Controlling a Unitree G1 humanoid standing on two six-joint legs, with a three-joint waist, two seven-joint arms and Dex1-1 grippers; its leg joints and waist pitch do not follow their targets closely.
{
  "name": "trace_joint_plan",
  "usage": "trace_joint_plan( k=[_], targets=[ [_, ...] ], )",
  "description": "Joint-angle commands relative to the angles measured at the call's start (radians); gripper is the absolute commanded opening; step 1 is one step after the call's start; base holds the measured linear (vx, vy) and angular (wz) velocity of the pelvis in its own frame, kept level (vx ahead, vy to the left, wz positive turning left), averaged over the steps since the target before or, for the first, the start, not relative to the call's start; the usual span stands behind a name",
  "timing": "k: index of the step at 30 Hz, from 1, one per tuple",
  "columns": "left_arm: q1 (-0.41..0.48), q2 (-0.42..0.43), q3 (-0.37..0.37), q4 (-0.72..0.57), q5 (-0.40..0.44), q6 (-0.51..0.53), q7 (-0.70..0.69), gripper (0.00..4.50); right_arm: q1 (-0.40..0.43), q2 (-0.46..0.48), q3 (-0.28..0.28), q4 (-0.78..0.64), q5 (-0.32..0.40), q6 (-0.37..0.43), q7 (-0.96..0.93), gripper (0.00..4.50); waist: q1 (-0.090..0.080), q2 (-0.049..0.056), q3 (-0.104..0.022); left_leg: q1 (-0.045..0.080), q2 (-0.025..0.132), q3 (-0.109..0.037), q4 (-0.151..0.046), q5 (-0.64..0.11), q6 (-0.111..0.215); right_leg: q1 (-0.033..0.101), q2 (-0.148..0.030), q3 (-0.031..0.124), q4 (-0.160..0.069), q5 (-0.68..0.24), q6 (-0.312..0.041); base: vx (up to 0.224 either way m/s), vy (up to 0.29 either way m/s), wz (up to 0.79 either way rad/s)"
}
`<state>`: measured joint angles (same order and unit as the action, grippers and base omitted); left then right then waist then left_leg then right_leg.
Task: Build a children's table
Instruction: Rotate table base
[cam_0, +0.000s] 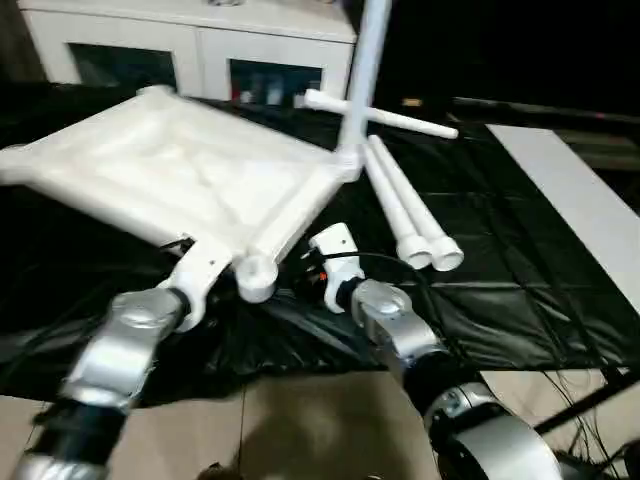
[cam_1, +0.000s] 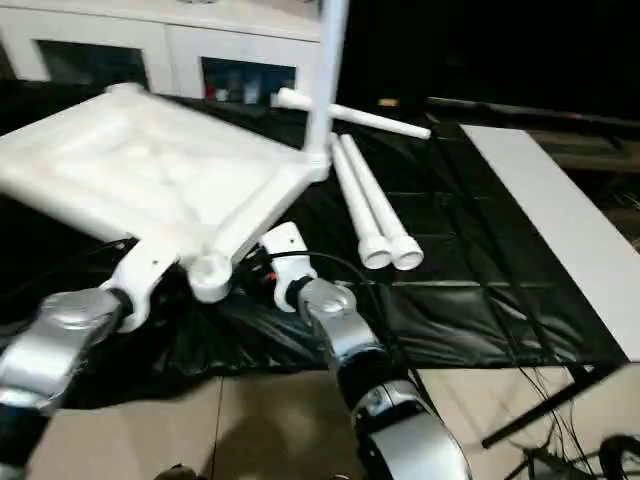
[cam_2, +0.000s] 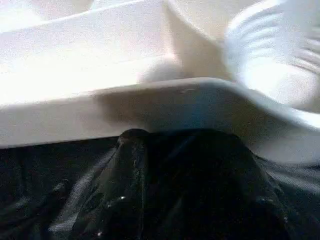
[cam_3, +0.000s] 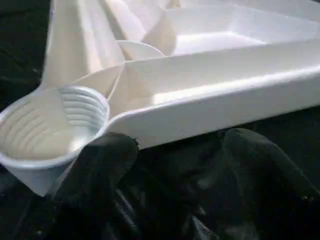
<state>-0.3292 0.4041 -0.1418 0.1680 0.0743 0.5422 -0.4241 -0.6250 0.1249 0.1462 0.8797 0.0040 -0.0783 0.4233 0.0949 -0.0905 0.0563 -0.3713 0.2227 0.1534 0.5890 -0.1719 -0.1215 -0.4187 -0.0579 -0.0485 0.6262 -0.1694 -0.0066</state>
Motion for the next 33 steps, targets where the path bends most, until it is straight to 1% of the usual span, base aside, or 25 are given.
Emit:
trace_joint_plan(
  k=[1, 2, 4, 5, 6, 7, 9, 10, 11, 12, 13, 14, 15, 16, 17, 19, 20, 22, 23, 27, 28, 29, 30, 31, 33],
  targets=[
    [-0.084, -0.062, -0.013, 0.009, -0.02, -0.095, 0.042, 2.0, 0.0, 0.044, 0.041, -0.123, 0.025, -0.036, 0.061, 3.56, -0.008, 0.041, -0.056, 0.03, 0.0, 0.0, -0.077, -0.453, -0.03, 0.015, -0.06, 0.032, -0.112, -0.539, -0.069, 0.0, 0.0, 0.0],
    [-0.09, -0.072, -0.005, 0.02, -0.023, -0.113, 0.047, 2.0, 0.017, 0.028, 0.035, -0.168, 0.027, -0.024, 0.064, 3.56, -0.011, 0.039, -0.056, 0.023, -0.001, 0.0, -0.079, -0.442, -0.03, 0.021, -0.058, 0.03, -0.114, -0.526, -0.065, 0.0, 0.0, 0.0],
    [-0.098, -0.083, 0.002, 0.042, -0.023, -0.158, 0.046, 2.0, 0.047, -0.003, 0.029, -0.241, 0.02, -0.01, 0.063, 3.56, -0.005, 0.041, -0.063, 0.025, 0.004, 0.0, -0.081, -0.407, -0.03, 0.023, -0.058, 0.031, -0.107, -0.444, -0.081, 0.0, 0.0, 0.0],
    [-0.099, -0.078, -0.005, 0.043, -0.016, -0.172, 0.034, 2.0, 0.066, -0.026, 0.028, -0.286, 0.013, 0.0, 0.062, 3.56, -0.005, 0.046, -0.065, 0.011, 0.006, 0.001, -0.085, -0.351, -0.031, 0.033, -0.057, 0.032, -0.093, -0.348, -0.107, 0.0, 0.0, 0.0],
    [-0.099, -0.075, -0.009, 0.042, -0.014, -0.175, 0.029, 2.0, 0.073, -0.033, 0.027, -0.301, 0.01, 0.003, 0.062, 3.56, -0.007, 0.043, -0.063, 0.009, 0.006, 0.001, -0.086, -0.345, -0.03, 0.035, -0.055, 0.031, -0.094, -0.342, -0.107, 0.0, 0.0, 0.0],
    [-0.099, -0.07, -0.016, 0.044, -0.006, -0.185, 0.018, 2.0, 0.086, -0.049, 0.027, -0.33, 0.005, 0.009, 0.061, 3.56, -0.008, 0.042, -0.063, 0.011, 0.005, 0.003, -0.084, -0.346, -0.031, 0.033, -0.056, 0.031, -0.093, -0.336, -0.11, 0.0, 0.0, 0.0],
    [-0.088, -0.041, -0.034, 0.028, 0.003, -0.157, -0.026, 2.0, 0.109, -0.079, 0.025, -0.377, 0.0, 0.022, 0.062, 3.56, -0.009, 0.04, -0.064, 0.01, 0.004, 0.004, -0.082, -0.338, -0.031, 0.035, -0.057, 0.032, -0.09, -0.327, -0.114, 0.0, 0.0, 0.0],
    [-0.088, -0.041, -0.034, 0.028, 0.003, -0.157, -0.026, 2.0, 0.109, -0.079, 0.025, -0.377, 0.0, 0.022, 0.062, 3.56, -0.013, 0.047, -0.064, 0.006, 0.003, 0.004, -0.082, -0.331, -0.03, 0.038, -0.056, 0.033, -0.089, -0.302, -0.117, 0.0, 0.0, 0.0],
    [-0.074, -0.015, -0.043, 0.013, 0.011, -0.122, -0.049, 2.0, 0.118, -0.091, 0.023, -0.39, 0.001, 0.028, 0.065, 3.56, -0.013, 0.05, -0.068, 0.004, 0.004, 0.003, -0.083, -0.307, -0.03, 0.043, -0.059, 0.034, -0.084, -0.28, -0.125, 0.0, 0.0, 0.0],
    [-0.056, 0.022, -0.054, -0.006, 0.019, -0.097, -0.08, 2.0, 0.125, -0.101, 0.023, -0.391, -0.002, 0.026, 0.068, 3.56, -0.014, 0.047, -0.067, 0.003, 0.004, 0.004, -0.081, -0.294, -0.029, 0.043, -0.058, 0.034, -0.083, -0.265, -0.13, 0.0, 0.0, 0.0],
    [-0.056, 0.022, -0.054, -0.006, 0.019, -0.097, -0.08, 2.0, 0.125, -0.101, 0.023, -0.391, -0.002, 0.026, 0.068, 3.56, -0.013, 0.051, -0.067, 0.005, 0.005, 0.004, -0.081, -0.289, -0.029, 0.041, -0.06, 0.035, -0.081, -0.255, -0.137, 0.0, 0.0, 0.0],
    [-0.045, 0.051, -0.06, -0.012, 0.027, -0.088, -0.096, 2.0, 0.132, -0.107, 0.025, -0.396, -0.004, 0.03, 0.071, 3.56, -0.016, 0.052, -0.067, 0.005, 0.005, 0.005, -0.08, -0.277, -0.031, 0.043, -0.058, 0.035, -0.077, -0.226, -0.15, 0.0, 0.0, 0.0],
    [-0.037, 0.079, -0.055, -0.02, 0.033, -0.071, -0.106, 2.0, 0.134, -0.109, 0.028, -0.388, -0.01, 0.03, 0.071, 3.56, -0.017, 0.045, -0.067, 0.003, 0.004, 0.008, -0.079, -0.257, -0.028, 0.046, -0.056, 0.035, -0.075, -0.196, -0.157, 0.0, 0.0, 0.0],
    [-0.033, 0.099, -0.047, -0.019, 0.038, -0.066, -0.115, 2.0, 0.14, -0.107, 0.031, -0.391, -0.012, 0.04, 0.071, 3.56, -0.016, 0.047, -0.068, 0.005, 0.004, 0.007, -0.077, -0.245, -0.029, 0.048, -0.056, 0.035, -0.072, -0.183, -0.16, 0.0, 0.0, 0.0],
    [-0.031, 0.117, -0.031, -0.018, 0.039, -0.061, -0.119, 2.0, 0.142, -0.105, 0.036, -0.386, -0.018, 0.043, 0.07, 3.56, -0.02, 0.046, -0.067, 0.002, 0.002, 0.007, -0.078, -0.215, -0.027, 0.051, -0.053, 0.034, -0.065, -0.149, -0.168, 0.0, 0.0, 0.0],
    [-0.03, 0.132, -0.014, -0.016, 0.039, -0.059, -0.123, 2.0, 0.143, -0.103, 0.042, -0.382, -0.023, 0.046, 0.068, 3.56, -0.023, 0.051, -0.068, 0.008, 0.003, 0.009, -0.076, -0.212, -0.028, 0.049, -0.054, 0.034, -0.065, -0.135, -0.173, 0.0, 0.0, 0.0],
    [-0.028, 0.144, -0.006, -0.016, 0.036, -0.053, -0.13, 2.0, 0.145, -0.1, 0.046, -0.388, -0.022, 0.053, 0.067, 3.56, -0.024, 0.048, -0.068, 0.01, 0.003, 0.009, -0.076, -0.198, -0.026, 0.05, -0.053, 0.034, -0.062, -0.105, -0.186, 0.0, 0.0, 0.0],
    [-0.024, 0.179, 0.009, -0.018, 0.04, -0.049, -0.136, 2.0, 0.154, -0.09, 0.049, -0.418, -0.001, 0.076, 0.083, 3.56, -0.025, 0.049, -0.067, 0.012, 0.004, 0.01, -0.076, -0.206, -0.023, 0.049, -0.053, 0.034, -0.062, -0.105, -0.188, 0.0, 0.0, 0.0],
    [-0.023, 0.191, 0.013, -0.019, 0.04, -0.051, -0.139, 2.0, 0.155, -0.087, 0.05, -0.426, 0.007, 0.083, 0.089, 3.56, -0.025, 0.047, -0.066, 0.01, 0.004, 0.009, -0.078, -0.213, -0.022, 0.052, -0.054, 0.034, -0.062, -0.115, -0.186, 0.0, 0.0, 0.0],
    [-0.023, 0.23, 0.049, -0.044, 0.016, -0.05, -0.158, 2.0, 0.154, -0.082, 0.045, -0.444, 0.031, 0.096, 0.099, 3.56, -0.024, 0.049, -0.064, 0.015, 0.005, 0.01, -0.079, -0.24, -0.029, 0.048, -0.057, 0.037, -0.065, -0.152, -0.183, 0.0, 0.0, 0.0],
    [-0.03, 0.236, 0.069, -0.052, -0.005, -0.06, -0.173, 2.0, 0.153, -0.082, 0.04, -0.452, 0.04, 0.098, 0.1, 3.56, -0.024, 0.049, -0.064, 0.014, 0.005, 0.01, -0.081, -0.245, -0.031, 0.048, -0.057, 0.037, -0.065, -0.157, -0.182, 0.0, 0.0, 0.0],
    [-0.041, 0.237, 0.085, -0.056, -0.039, -0.099, -0.206, 2.19, 0.151, -0.083, 0.034, -0.457, 0.045, 0.096, 0.099, 3.56, -0.025, 0.047, -0.062, 0.016, 0.005, 0.011, -0.08, -0.258, -0.033, 0.046, -0.057, 0.037, -0.068, -0.174, -0.179, 0.0, 0.0, 0.0],
    [-0.057, 0.225, 0.107, -0.069, -0.081, -0.1, -0.235, 2.36, 0.149, -0.087, 0.025, -0.461, 0.047, 0.093, 0.094, 3.56, -0.023, 0.047, -0.061, 0.016, 0.004, 0.011, -0.081, -0.271, -0.035, 0.045, -0.058, 0.038, -0.07, -0.199, -0.175, 0.0, 0.0, 0.0],
    [-0.058, 0.224, 0.108, -0.069, -0.084, -0.1, -0.237, 2.36, 0.149, -0.087, 0.024, -0.461, 0.047, 0.093, 0.094, 3.56, -0.022, 0.047, -0.06, 0.017, 0.004, 0.011, -0.081, -0.274, -0.038, 0.044, -0.059, 0.039, -0.07, -0.207, -0.174, 0.0, 0.0, 0.0],
    [-0.083, 0.205, 0.127, -0.085, -0.131, -0.104, -0.268, 2.4, 0.145, -0.094, 0.007, -0.467, 0.049, 0.091, 0.081, 3.56, -0.016, 0.047, -0.058, 0.019, 0.005, 0.012, -0.082, -0.288, -0.045, 0.041, -0.058, 0.039, -0.072, -0.228, -0.169, 0.0, 0.0, 0.0]
  ],
)
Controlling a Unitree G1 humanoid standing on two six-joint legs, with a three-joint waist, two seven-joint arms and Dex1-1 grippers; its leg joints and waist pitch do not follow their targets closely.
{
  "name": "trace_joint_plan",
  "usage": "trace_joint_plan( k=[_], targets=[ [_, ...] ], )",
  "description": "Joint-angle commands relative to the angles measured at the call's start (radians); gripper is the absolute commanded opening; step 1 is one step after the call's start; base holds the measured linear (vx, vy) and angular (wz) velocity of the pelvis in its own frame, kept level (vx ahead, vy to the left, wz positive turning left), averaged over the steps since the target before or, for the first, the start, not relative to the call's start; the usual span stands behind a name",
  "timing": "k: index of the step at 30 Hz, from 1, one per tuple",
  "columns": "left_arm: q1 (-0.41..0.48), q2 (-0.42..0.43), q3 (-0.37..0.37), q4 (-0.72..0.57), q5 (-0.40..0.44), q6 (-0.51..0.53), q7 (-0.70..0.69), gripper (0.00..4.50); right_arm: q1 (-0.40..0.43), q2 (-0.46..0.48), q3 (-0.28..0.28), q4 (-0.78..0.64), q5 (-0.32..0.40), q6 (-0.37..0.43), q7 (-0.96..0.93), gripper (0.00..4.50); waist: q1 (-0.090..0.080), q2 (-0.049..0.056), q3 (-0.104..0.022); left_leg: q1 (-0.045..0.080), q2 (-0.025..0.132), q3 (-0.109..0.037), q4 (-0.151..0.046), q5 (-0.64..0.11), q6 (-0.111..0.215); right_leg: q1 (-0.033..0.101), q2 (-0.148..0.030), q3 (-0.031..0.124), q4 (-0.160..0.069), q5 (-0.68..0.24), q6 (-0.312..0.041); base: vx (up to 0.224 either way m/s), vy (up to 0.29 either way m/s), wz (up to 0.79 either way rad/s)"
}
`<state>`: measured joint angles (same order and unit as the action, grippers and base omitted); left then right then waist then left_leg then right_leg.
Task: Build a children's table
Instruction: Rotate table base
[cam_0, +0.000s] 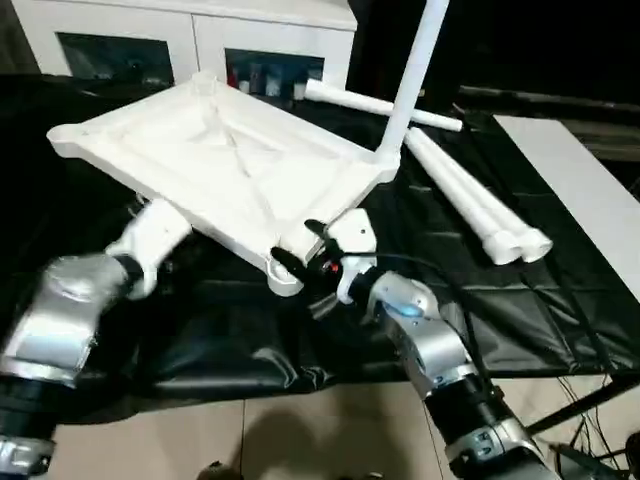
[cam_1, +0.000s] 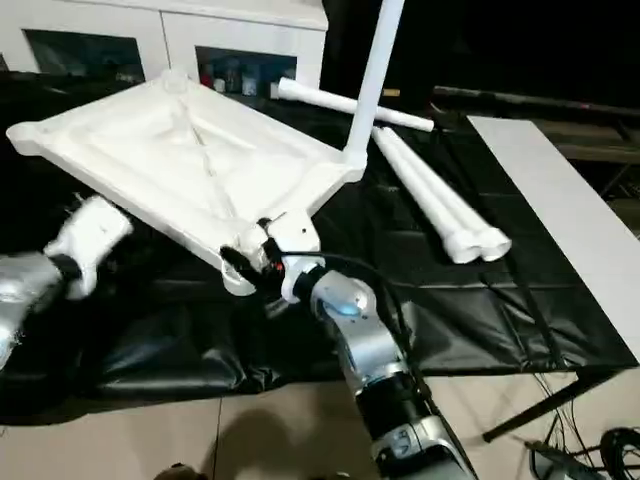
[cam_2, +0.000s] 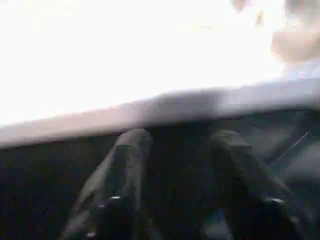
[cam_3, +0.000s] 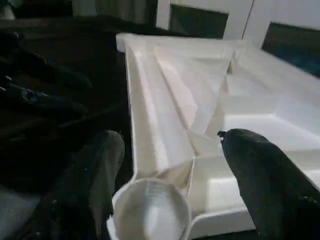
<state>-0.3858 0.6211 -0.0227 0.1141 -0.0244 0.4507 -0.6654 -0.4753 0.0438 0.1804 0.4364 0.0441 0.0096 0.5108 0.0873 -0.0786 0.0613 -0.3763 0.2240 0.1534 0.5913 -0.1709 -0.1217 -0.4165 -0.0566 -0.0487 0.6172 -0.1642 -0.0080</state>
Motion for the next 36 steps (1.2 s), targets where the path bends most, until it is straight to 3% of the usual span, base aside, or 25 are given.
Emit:
trace_joint_plan(
  k=[1, 5, 7, 8, 10, 11, 13, 15, 19, 20, 21, 22, 24, 25, 27, 28, 30, 33, 36],
  targets=[
    [-0.044, -0.022, -0.004, -0.03, -0.028, -0.05, -0.026, 2.67, -0.009, -0.018, -0.042, -0.03, 0.01, 0.003, -0.02, 3.56, -0.006, 0.035, -0.063, 0.025, 0.003, 0.012, -0.084, -0.296, -0.047, 0.038, -0.059, 0.04, -0.064, -0.243, -0.165, 0.0, 0.0, 0.0],
    [-0.105, -0.093, -0.052, 0.002, -0.034, -0.147, -0.029, 2.94, -0.018, -0.028, -0.077, -0.059, 0.024, 0.011, -0.06, 3.56, -0.004, 0.038, -0.064, 0.025, 0.001, 0.01, -0.085, -0.316, -0.055, 0.04, -0.059, 0.041, -0.07, -0.284, -0.135, 0.0, 0.0, 0.0],
    [-0.119, -0.109, -0.073, 0.02, -0.033, -0.172, -0.045, 3.11, -0.018, -0.029, -0.08, -0.065, 0.025, 0.014, -0.068, 3.56, -0.003, 0.033, -0.065, 0.023, 0.0, 0.01, -0.085, -0.306, -0.055, 0.043, -0.059, 0.041, -0.069, -0.283, -0.133, 0.0, 0.0, 0.0],
    [-0.151, -0.123, -0.13, 0.075, -0.005, -0.222, -0.092, 3.23, -0.015, -0.033, -0.082, -0.078, 0.027, 0.026, -0.076, 3.56, -0.004, 0.032, -0.065, 0.018, -0.002, 0.01, -0.085, -0.296, -0.052, 0.045, -0.059, 0.042, -0.071, -0.286, -0.126, 0.0, 0.0, 0.0],
    [-0.171, -0.122, -0.169, 0.111, 0.018, -0.254, -0.132, 3.23, -0.015, -0.038, -0.081, -0.084, 0.023, 0.039, -0.079, 3.56, -0.003, 0.029, -0.067, 0.021, -0.002, 0.01, -0.084, -0.29, -0.048, 0.043, -0.06, 0.043, -0.072, -0.294, -0.119, 0.0, 0.0, 0.0],
    [-0.196, -0.114, -0.215, 0.161, 0.054, -0.287, -0.176, 3.27, -0.015, -0.046, -0.08, -0.089, 0.015, 0.057, -0.079, 3.56, -0.005, 0.034, -0.069, 0.019, -0.002, 0.01, -0.084, -0.277, -0.05, 0.046, -0.06, 0.044, -0.067, -0.274, -0.121, 0.0, 0.0, 0.0],
    [-0.237, -0.104, -0.27, 0.238, 0.096, -0.326, -0.241, 3.58, -0.014, -0.069, -0.074, -0.103, 0.008, 0.078, -0.058, 3.56, -0.005, 0.031, -0.067, 0.021, -0.006, 0.011, -0.084, -0.271, -0.045, 0.044, -0.056, 0.043, -0.074, -0.283, -0.111, 0.0, 0.0, 0.0],
    [-0.288, -0.097, -0.314, 0.331, 0.15, -0.374, -0.272, 3.66, -0.01, -0.109, -0.069, -0.123, 0.004, 0.091, -0.018, 3.56, -0.005, 0.042, -0.072, 0.022, -0.005, 0.011, -0.08, -0.255, -0.053, 0.051, -0.059, 0.044, -0.066, -0.231, -0.129, 0.0, 0.0, 0.0],
    [-0.359, -0.082, -0.368, 0.453, 0.231, -0.456, -0.277, 4.03, 0.005, -0.168, -0.072, -0.166, 0.01, 0.108, 0.032, 3.56, -0.002, 0.039, -0.075, 0.021, -0.004, 0.014, -0.074, -0.2, -0.04, 0.055, -0.059, 0.044, -0.057, -0.144, -0.151, 0.0, 0.0, 0.0],
    [-0.402, -0.078, -0.393, 0.527, 0.267, -0.494, -0.265, 4.09, 0.017, -0.205, -0.072, -0.195, 0.015, 0.122, 0.066, 3.56, -0.003, 0.05, -0.072, 0.02, -0.009, 0.014, -0.075, -0.206, -0.035, 0.056, -0.051, 0.042, -0.067, -0.137, -0.15, 0.0, 0.0, 0.0],
    [-0.431, -0.077, -0.409, 0.576, 0.283, -0.518, -0.263, 4.09, 0.025, -0.227, -0.07, -0.213, 0.019, 0.132, 0.086, 3.56, -0.001, 0.055, -0.074, 0.027, -0.007, 0.014, -0.072, -0.215, -0.035, 0.055, -0.051, 0.043, -0.062, -0.114, -0.159, 0.0, 0.0, 0.0],
    [-0.444, -0.075, -0.416, 0.595, 0.293, -0.528, -0.262, 4.09, 0.03, -0.237, -0.07, -0.221, 0.02, 0.136, 0.094, 3.56, -0.002, 0.049, -0.075, 0.024, -0.005, 0.013, -0.072, -0.214, -0.036, 0.06, -0.053, 0.042, -0.057, -0.104, -0.165, 0.0, 0.0, 0.0],
    [-0.512, -0.077, -0.439, 0.695, 0.328, -0.576, -0.259, 4.09, 0.054, -0.282, -0.069, -0.264, 0.031, 0.155, 0.132, 3.56, -0.001, 0.05, -0.07, 0.023, -0.01, 0.015, -0.073, -0.234, -0.03, 0.061, -0.053, 0.044, -0.068, -0.16, -0.161, 0.0, 0.0, 0.0],
    [-0.529, -0.079, -0.439, 0.715, 0.332, -0.585, -0.259, 4.09, 0.062, -0.291, -0.071, -0.275, 0.038, 0.162, 0.143, 3.56, 0.003, 0.058, -0.074, 0.026, -0.006, 0.012, -0.071, -0.235, -0.034, 0.065, -0.058, 0.044, -0.062, -0.155, -0.166, 0.0, 0.0, 0.0],
    [-0.556, -0.089, -0.413, 0.738, 0.297, -0.567, -0.303, 4.09, 0.079, -0.31, -0.071, -0.303, 0.053, 0.179, 0.168, 3.56, 0.002, 0.051, -0.075, 0.023, -0.006, 0.012, -0.07, -0.227, -0.029, 0.066, -0.059, 0.044, -0.061, -0.138, -0.181, 0.0, 0.0, 0.0],
    [-0.578, -0.089, -0.4, 0.751, 0.281, -0.553, -0.335, 4.09, 0.093, -0.325, -0.07, -0.326, 0.068, 0.193, 0.192, 3.56, 0.003, 0.056, -0.075, 0.02, -0.005, 0.012, -0.069, -0.215, -0.026, 0.067, -0.061, 0.045, -0.058, -0.122, -0.194, 0.0, 0.0, 0.0],
    [-0.605, -0.082, -0.394, 0.773, 0.274, -0.536, -0.389, 4.09, 0.108, -0.342, -0.066, -0.356, 0.084, 0.211, 0.221, 3.56, 0.004, 0.052, -0.076, 0.021, -0.005, 0.014, -0.068, -0.204, -0.014, 0.067, -0.059, 0.044, -0.057, -0.096, -0.215, 0.0, 0.0, 0.0],
    [-0.653, -0.082, -0.393, 0.837, 0.27, -0.54, -0.42, 4.09, 0.121, -0.364, -0.056, -0.392, 0.099, 0.233, 0.254, 3.56, 0.006, 0.053, -0.073, 0.026, -0.005, 0.015, -0.068, -0.23, -0.009, 0.063, -0.059, 0.043, -0.063, -0.137, -0.216, 0.0, 0.0, 0.0],
    [-0.707, -0.09, -0.431, 0.951, 0.333, -0.611, -0.405, 4.09, 0.125, -0.386, -0.037, -0.426, 0.11, 0.258, 0.284, 3.56, 0.008, 0.05, -0.069, 0.025, -0.003, 0.012, -0.071, -0.256, -0.013, 0.064, -0.062, 0.043, -0.069, -0.199, -0.201, 0.0, 0.0, 0.0]
  ],
)
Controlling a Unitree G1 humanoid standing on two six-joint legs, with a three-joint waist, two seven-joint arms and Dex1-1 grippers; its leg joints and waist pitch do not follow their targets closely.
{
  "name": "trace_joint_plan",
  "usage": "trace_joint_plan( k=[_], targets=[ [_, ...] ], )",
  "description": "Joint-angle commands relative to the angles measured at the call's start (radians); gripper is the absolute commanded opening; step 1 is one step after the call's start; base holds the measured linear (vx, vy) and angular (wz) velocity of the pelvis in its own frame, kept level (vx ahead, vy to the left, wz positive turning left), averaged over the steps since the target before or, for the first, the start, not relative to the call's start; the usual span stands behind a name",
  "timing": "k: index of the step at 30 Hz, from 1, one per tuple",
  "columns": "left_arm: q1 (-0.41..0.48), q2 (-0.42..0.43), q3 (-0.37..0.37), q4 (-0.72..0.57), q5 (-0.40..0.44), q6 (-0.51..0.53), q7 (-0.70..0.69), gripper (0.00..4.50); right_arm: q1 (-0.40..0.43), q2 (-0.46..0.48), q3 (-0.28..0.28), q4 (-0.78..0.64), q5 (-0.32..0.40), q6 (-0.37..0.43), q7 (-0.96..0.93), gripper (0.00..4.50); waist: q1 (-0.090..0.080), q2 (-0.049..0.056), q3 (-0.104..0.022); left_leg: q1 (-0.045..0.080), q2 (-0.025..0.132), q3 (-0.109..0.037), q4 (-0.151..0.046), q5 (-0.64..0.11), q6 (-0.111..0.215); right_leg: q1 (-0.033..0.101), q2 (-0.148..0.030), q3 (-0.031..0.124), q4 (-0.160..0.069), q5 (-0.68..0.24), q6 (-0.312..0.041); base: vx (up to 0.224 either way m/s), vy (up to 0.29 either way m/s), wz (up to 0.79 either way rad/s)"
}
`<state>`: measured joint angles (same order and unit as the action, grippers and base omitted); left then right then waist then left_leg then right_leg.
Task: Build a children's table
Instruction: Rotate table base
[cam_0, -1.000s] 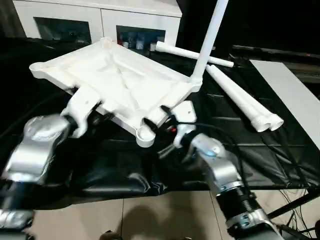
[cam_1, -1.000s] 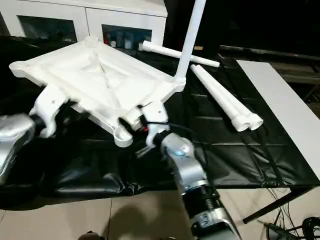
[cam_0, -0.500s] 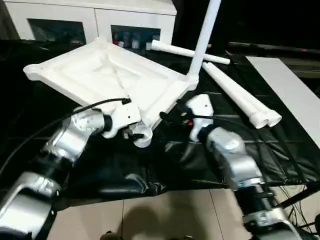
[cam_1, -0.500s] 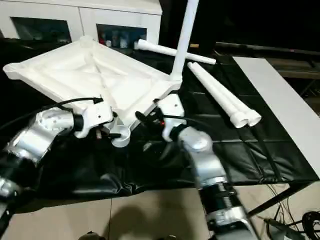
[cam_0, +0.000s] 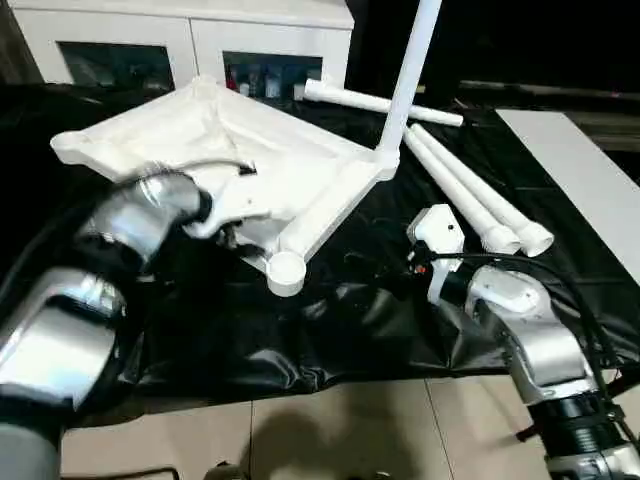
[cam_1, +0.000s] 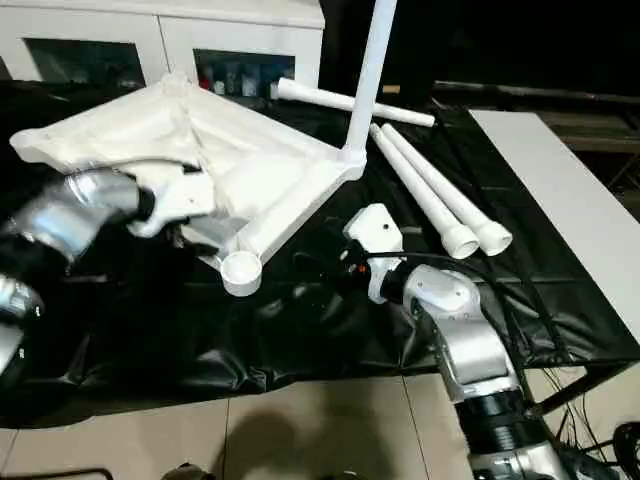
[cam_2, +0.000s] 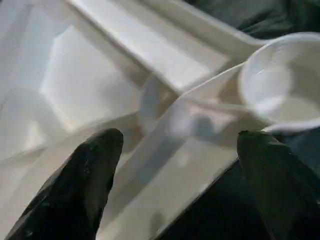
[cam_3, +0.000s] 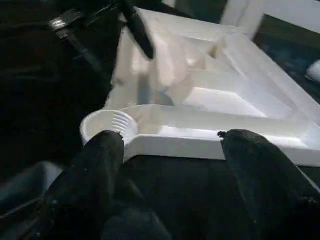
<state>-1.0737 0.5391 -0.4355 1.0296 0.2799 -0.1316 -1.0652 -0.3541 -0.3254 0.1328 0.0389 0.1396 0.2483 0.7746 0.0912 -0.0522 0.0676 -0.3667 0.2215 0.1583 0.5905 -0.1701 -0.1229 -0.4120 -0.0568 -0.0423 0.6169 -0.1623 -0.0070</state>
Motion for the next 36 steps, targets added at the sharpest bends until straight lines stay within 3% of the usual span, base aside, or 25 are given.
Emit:
trace_joint_plan(
  k=[1, 2, 4, 11, 18, 21, 22, 25, 28, 36],
  targets=[
    [-0.019, -0.008, -0.018, 0.035, 0.029, -0.028, -0.005, 4.09, 0.004, -0.017, 0.011, -0.028, 0.014, 0.02, 0.02, 3.56, 0.005, 0.023, -0.074, 0.016, -0.001, 0.007, -0.071, -0.26, -0.012, 0.058, -0.062, 0.037, -0.071, -0.212, -0.199, 0.0, 0.0, 0.0],
    [-0.024, -0.011, -0.035, 0.053, 0.054, -0.05, 0.011, 4.09, 0.005, -0.023, 0.02, -0.035, 0.012, 0.023, 0.029, 3.56, 0.006, 0.018, -0.073, 0.016, 0.001, 0.006, -0.072, -0.267, -0.013, 0.059, -0.065, 0.037, -0.072, -0.238, -0.197, 0.0, 0.0, 0.0],
    [-0.027, -0.016, -0.058, 0.072, 0.085, -0.072, 0.033, 4.09, 0.008, -0.029, 0.03, -0.046, 0.007, 0.026, 0.037, 3.56, 0.007, 0.02, -0.075, 0.016, 0.003, 0.006, -0.072, -0.261, -0.013, 0.059, -0.065, 0.037, -0.072, -0.235, -0.191, 0.0, 0.0, 0.0],
    [-0.03, -0.057, -0.151, 0.155, 0.199, -0.121, 0.122, 4.09, 0.024, -0.038, 0.045, -0.107, 0.028, 0.072, 0.056, 3.56, 0.016, 0.022, -0.08, 0.015, 0.005, 0.005, -0.07, -0.217, -0.01, 0.063, -0.065, 0.038, -0.062, -0.139, -0.207, 0.0, 0.0, 0.0],
    [-0.034, -0.096, -0.161, 0.218, 0.234, -0.153, 0.185, 4.09, 0.034, -0.04, 0.056, -0.131, 0.034, 0.09, 0.049, 3.56, 0.023, 0.021, -0.078, 0.017, 0.003, 0.006, -0.069, -0.24, -0.012, 0.061, -0.067, 0.038, -0.068, -0.176, -0.202, 0.0, 0.0, 0.0],
    [-0.023, -0.112, -0.149, 0.229, 0.217, -0.179, 0.152, 4.09, 0.037, -0.036, 0.059, -0.134, 0.034, 0.094, 0.049, 3.56, 0.025, 0.021, -0.077, 0.018, 0.004, 0.004, -0.071, -0.253, -0.015, 0.06, -0.069, 0.038, -0.072, -0.209, -0.196, 0.0, 0.0, 0.0],
    [-0.02, -0.119, -0.14, 0.231, 0.207, -0.185, 0.139, 3.8, 0.037, -0.036, 0.061, -0.134, 0.035, 0.095, 0.049, 3.56, 0.026, 0.021, -0.077, 0.018, 0.004, 0.005, -0.071, -0.255, -0.015, 0.06, -0.069, 0.038, -0.072, -0.209, -0.196, 0.0, 0.0, 0.0],
    [-0.019, -0.129, -0.14, 0.241, 0.212, -0.201, 0.117, 3.69, 0.035, -0.036, 0.065, -0.132, 0.037, 0.096, 0.049, 3.56, 0.026, 0.019, -0.077, 0.018, 0.003, 0.005, -0.071, -0.253, -0.012, 0.06, -0.068, 0.038, -0.073, -0.202, -0.199, 0.0, 0.0, 0.0],
    [-0.017, -0.135, -0.129, 0.247, 0.196, -0.204, 0.04, 3.27, 0.036, -0.038, 0.068, -0.134, 0.042, 0.099, 0.053, 3.56, 0.027, 0.018, -0.076, 0.016, 0.003, 0.004, -0.072, -0.247, -0.01, 0.061, -0.071, 0.038, -0.072, -0.208, -0.199, 0.0, 0.0, 0.0],
    [-0.031, -0.135, -0.117, 0.262, 0.186, -0.13, -0.134, 2.86, 0.031, -0.052, 0.077, -0.126, 0.041, 0.092, 0.069, 3.56, 0.021, 0.017, -0.079, 0.014, 0.003, 0.005, -0.071, -0.221, -0.004, 0.065, -0.071, 0.037, -0.065, -0.148, -0.218, 0.0, 0.0, 0.0]
  ],
)
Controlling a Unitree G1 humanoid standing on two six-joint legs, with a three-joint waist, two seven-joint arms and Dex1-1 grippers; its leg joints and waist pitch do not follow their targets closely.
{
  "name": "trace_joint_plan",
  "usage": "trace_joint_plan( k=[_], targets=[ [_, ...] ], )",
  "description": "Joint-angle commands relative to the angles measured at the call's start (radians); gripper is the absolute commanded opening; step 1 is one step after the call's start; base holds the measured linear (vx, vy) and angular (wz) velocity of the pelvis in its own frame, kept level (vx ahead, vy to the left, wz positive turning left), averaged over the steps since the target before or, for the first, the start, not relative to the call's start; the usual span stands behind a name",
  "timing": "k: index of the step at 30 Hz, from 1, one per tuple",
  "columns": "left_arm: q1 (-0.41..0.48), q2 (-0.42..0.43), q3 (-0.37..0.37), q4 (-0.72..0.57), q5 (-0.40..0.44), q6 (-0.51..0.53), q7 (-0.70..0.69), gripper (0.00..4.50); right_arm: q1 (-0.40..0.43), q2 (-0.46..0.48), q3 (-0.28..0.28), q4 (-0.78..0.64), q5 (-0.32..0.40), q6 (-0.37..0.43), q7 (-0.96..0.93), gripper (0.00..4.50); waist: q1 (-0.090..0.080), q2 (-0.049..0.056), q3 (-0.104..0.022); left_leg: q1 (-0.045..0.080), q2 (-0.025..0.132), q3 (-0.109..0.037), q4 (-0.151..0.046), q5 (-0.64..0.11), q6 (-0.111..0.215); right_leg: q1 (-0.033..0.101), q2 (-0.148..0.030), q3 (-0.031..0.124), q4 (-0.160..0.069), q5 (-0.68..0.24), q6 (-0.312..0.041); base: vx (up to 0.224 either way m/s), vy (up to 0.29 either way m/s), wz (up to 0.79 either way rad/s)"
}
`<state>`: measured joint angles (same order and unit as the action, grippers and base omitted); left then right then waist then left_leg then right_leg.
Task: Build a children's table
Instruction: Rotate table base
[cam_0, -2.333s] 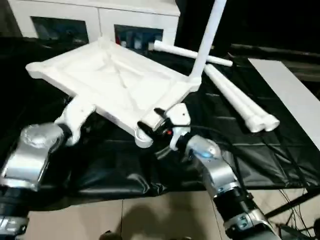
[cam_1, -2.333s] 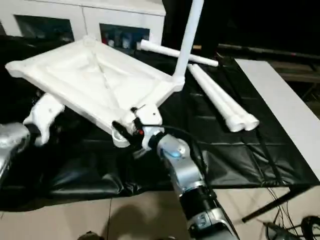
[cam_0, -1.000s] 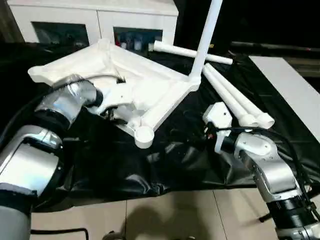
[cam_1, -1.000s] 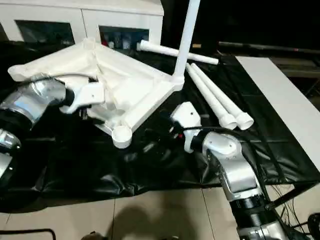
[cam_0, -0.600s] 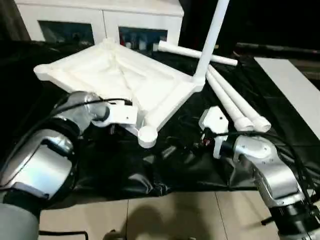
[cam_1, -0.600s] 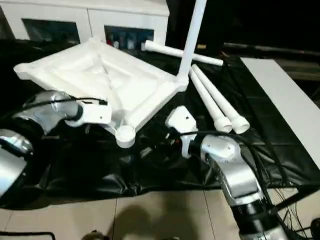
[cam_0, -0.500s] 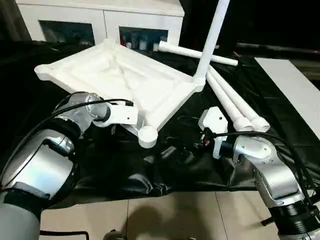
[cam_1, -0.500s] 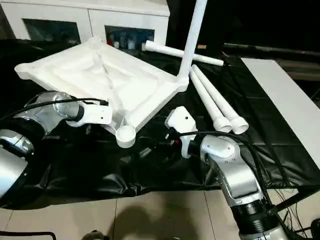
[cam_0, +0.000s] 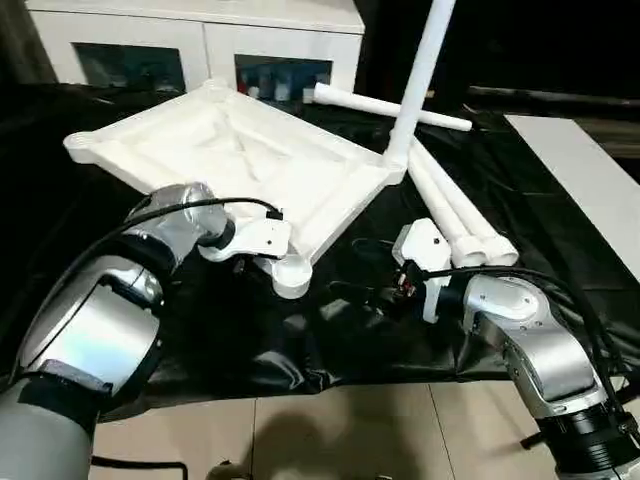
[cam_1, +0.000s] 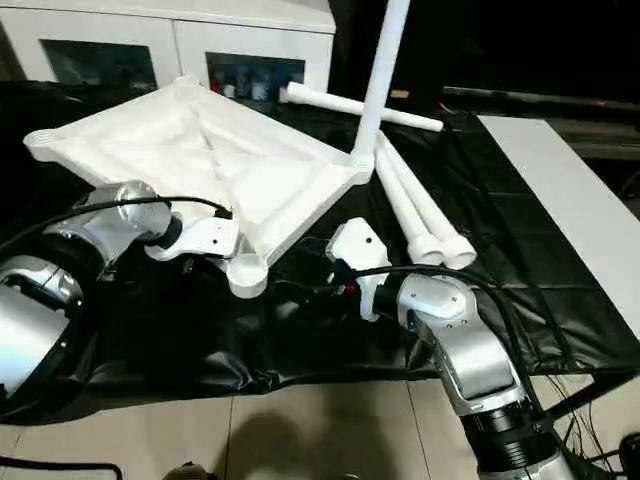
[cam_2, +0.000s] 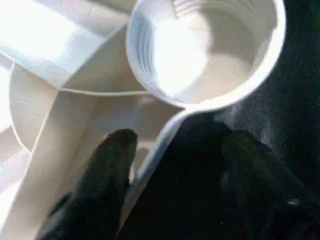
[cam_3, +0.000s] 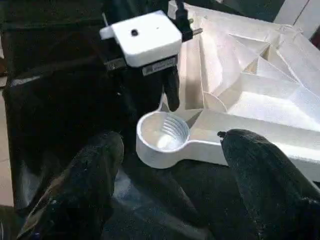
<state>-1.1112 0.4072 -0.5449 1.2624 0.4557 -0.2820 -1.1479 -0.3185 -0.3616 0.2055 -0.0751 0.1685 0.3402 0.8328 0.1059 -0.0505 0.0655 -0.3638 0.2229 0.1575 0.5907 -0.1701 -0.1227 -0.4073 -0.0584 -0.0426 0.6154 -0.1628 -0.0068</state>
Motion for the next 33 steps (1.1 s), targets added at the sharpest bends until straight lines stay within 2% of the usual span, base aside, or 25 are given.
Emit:
trace_joint_plan(
  k=[1, 2, 5, 8, 10, 19, 22, 24, 25, 27, 28, 29, 31, 32, 33],
  targets=[
    [0.004, -0.002, -0.009, 0.029, 0.015, 0.025, -0.055, 2.81, -0.006, -0.017, 0.005, -0.01, 0.011, -0.002, 0.012, 3.56, 0.005, 0.015, -0.076, 0.011, 0.002, 0.006, -0.071, -0.218, -0.003, 0.061, -0.069, 0.038, -0.063, -0.142, -0.22, 0.0, 0.0, 0.0],
    [-0.002, 0.002, -0.009, 0.027, 0.018, 0.04, -0.071, 2.52, -0.008, -0.02, 0.005, -0.008, 0.009, -0.004, 0.012, 3.56, 0.003, 0.012, -0.077, 0.01, 0.001, 0.007, -0.07, -0.212, 0.002, 0.062, -0.068, 0.038, -0.062, -0.13, -0.225, 0.0, 0.0, 0.0],
    [-0.008, 0.008, -0.01, 0.019, 0.02, 0.057, -0.095, 2.44, -0.01, -0.021, 0.005, -0.005, 0.007, -0.005, 0.012, 3.56, 0.002, 0.013, -0.075, 0.012, 0.002, 0.007, -0.07, -0.219, 0.005, 0.06, -0.069, 0.038, -0.064, -0.151, -0.226, 0.0, 0.0, 0.0],
    [-0.009, 0.012, -0.011, 0.009, 0.02, 0.067, -0.108, 2.08, -0.01, -0.02, 0.005, -0.004, 0.006, -0.006, 0.011, 3.56, 0.002, 0.012, -0.073, 0.013, 0.002, 0.007, -0.071, -0.233, 0.005, 0.059, -0.069, 0.039, -0.068, -0.186, -0.219, 0.0, 0.0, 0.0],
    [-0.009, 0.016, -0.009, -0.005, 0.018, 0.095, -0.133, 2.03, -0.01, -0.018, 0.006, 0.0, 0.001, -0.01, 0.011, 3.56, 0.002, 0.013, -0.073, 0.014, 0.003, 0.007, -0.072, -0.238, 0.003, 0.058, -0.07, 0.038, -0.069, -0.2, -0.217, 0.0, 0.0, 0.0],
    [0.003, 0.042, -0.009, -0.046, 0.033, 0.134, -0.125, 1.27, -0.008, -0.017, 0.011, 0.008, -0.008, -0.026, 0.007, 3.56, 0.002, 0.012, -0.074, 0.012, 0.003, 0.006, -0.072, -0.229, 0.002, 0.059, -0.07, 0.038, -0.067, -0.18, -0.218, 0.0, 0.0, 0.0],
    [0.03, 0.048, 0.02, -0.075, 0.009, 0.202, -0.113, 1.09, -0.008, -0.012, 0.012, 0.013, -0.013, -0.036, -0.001, 3.56, 0.001, 0.014, -0.074, 0.012, 0.004, 0.006, -0.073, -0.227, 0.001, 0.059, -0.07, 0.038, -0.064, -0.169, -0.226, 0.0, 0.0, 0.0],
    [0.044, 0.053, 0.029, -0.096, 0.004, 0.233, -0.103, 1.06, -0.007, -0.01, 0.012, 0.013, -0.013, -0.037, -0.002, 3.56, -0.001, 0.014, -0.072, 0.012, 0.002, 0.007, -0.074, -0.243, 0.0, 0.058, -0.069, 0.038, -0.068, -0.204, -0.219, 0.0, 0.0, 0.0],
    [0.058, 0.058, 0.036, -0.117, 0.001, 0.263, -0.091, 0.99, -0.006, -0.009, 0.013, 0.013, -0.013, -0.038, -0.003, 3.56, -0.002, 0.009, -0.071, 0.011, 0.002, 0.007, -0.074, -0.245, 0.001, 0.059, -0.07, 0.038, -0.07, -0.216, -0.215, 0.0, 0.0, 0.0],
    [0.092, 0.071, 0.054, -0.175, -0.006, 0.33, -0.065, 0.97, -0.004, -0.006, 0.015, 0.013, -0.013, -0.04, -0.005, 3.56, -0.007, 0.01, -0.067, 0.009, 0.003, 0.005, -0.078, -0.263, -0.004, 0.059, -0.071, 0.037, -0.072, -0.27, -0.201, 0.0, 0.0, 0.0],
    [0.108, 0.076, 0.065, -0.205, -0.013, 0.357, -0.06, 0.97, -0.004, -0.004, 0.015, 0.015, -0.013, -0.042, -0.005, 3.56, -0.008, 0.01, -0.065, 0.009, 0.002, 0.004, -0.079, -0.272, -0.003, 0.058, -0.071, 0.036, -0.076, -0.299, -0.193, 0.0, 0.0, 0.0],
    [0.122, 0.08, 0.078, -0.233, -0.019, 0.385, -0.047, 0.94, -0.005, -0.003, 0.015, 0.016, -0.013, -0.042, -0.006, 3.56, -0.012, 0.009, -0.063, 0.009, 0.001, 0.002, -0.082, -0.292, -0.007, 0.058, -0.072, 0.034, -0.081, -0.376, -0.168, 0.0, 0.0, 0.0],
    [0.135, 0.083, 0.091, -0.259, -0.024, 0.41, -0.033, 0.93, -0.006, -0.002, 0.015, 0.017, -0.013, -0.043, -0.005, 3.56, -0.012, 0.008, -0.063, 0.007, -0.001, 0.001, -0.082, -0.294, -0.006, 0.059, -0.072, 0.032, -0.086, -0.418, -0.149, 0.0, 0.0, 0.0],
    [0.171, 0.09, 0.138, -0.334, -0.034, 0.502, 0.036, 0.92, -0.01, 0.002, 0.016, 0.023, -0.012, -0.047, -0.007, 3.56, -0.015, 0.004, -0.064, 0.003, -0.002, 0.0, -0.083, -0.286, -0.006, 0.059, -0.072, 0.031, -0.088, -0.442, -0.132, 0.0, 0.0, 0.0],
    [0.176, 0.092, 0.142, -0.344, -0.033, 0.512, 0.042, 0.92, -0.01, 0.002, 0.016, 0.024, -0.012, -0.047, -0.007, 3.56, -0.014, 0.007, -0.064, 0.006, -0.001, -0.001, -0.083, -0.287, -0.007, 0.058, -0.073, 0.031, -0.088, -0.446, -0.131, 0.0, 0.0, 0.0]
  ],
)
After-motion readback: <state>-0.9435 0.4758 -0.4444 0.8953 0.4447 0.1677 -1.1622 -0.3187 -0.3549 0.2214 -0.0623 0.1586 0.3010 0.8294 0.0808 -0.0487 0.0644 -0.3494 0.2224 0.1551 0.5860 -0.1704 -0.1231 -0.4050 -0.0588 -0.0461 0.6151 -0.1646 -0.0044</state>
